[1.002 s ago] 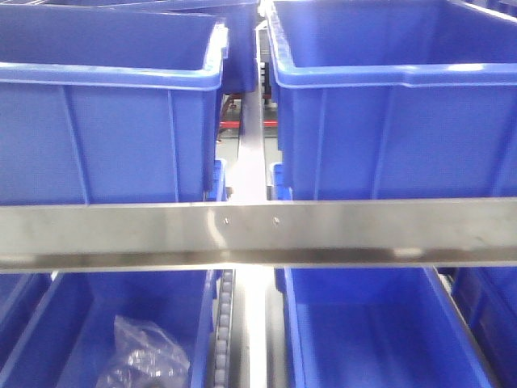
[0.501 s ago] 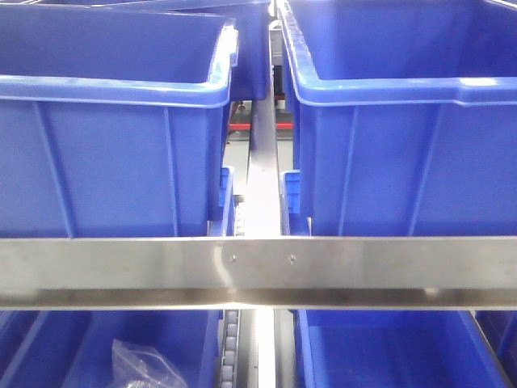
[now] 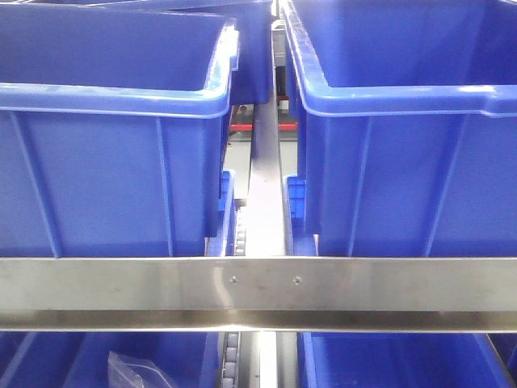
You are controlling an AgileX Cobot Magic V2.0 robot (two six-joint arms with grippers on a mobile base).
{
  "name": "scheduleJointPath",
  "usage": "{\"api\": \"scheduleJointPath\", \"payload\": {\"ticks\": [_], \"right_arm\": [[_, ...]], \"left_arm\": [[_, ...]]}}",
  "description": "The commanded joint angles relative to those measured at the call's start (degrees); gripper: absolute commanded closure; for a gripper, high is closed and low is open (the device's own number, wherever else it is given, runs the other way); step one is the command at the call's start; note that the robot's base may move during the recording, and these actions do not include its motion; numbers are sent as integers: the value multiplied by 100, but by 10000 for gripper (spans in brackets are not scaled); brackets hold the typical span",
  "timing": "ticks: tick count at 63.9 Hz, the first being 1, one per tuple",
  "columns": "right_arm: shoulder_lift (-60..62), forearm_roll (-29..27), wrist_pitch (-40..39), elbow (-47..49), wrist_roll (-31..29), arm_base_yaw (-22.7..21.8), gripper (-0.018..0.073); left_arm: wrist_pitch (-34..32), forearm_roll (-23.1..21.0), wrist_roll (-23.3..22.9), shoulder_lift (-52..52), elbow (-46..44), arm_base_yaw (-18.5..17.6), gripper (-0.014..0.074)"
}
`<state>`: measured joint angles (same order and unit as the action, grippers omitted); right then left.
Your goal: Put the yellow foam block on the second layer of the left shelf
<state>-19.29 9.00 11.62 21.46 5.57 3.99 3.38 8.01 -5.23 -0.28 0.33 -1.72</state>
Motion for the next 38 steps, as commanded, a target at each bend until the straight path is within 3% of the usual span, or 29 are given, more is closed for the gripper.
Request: {"api": "scheduleJointPath", "payload": {"ticks": [1, 26, 38], "right_arm": [[-54, 76, -520, 156, -31, -39, 92], [-60, 69, -667, 156, -25, -39, 92], [-371, -390, -717, 436, 38, -39, 92]], "left_arm": [[-469, -34, -29, -104, 132, -12, 460], [-469, -34, -29, -104, 132, -12, 460], [-469, -34, -29, -104, 132, -12, 460]]}}
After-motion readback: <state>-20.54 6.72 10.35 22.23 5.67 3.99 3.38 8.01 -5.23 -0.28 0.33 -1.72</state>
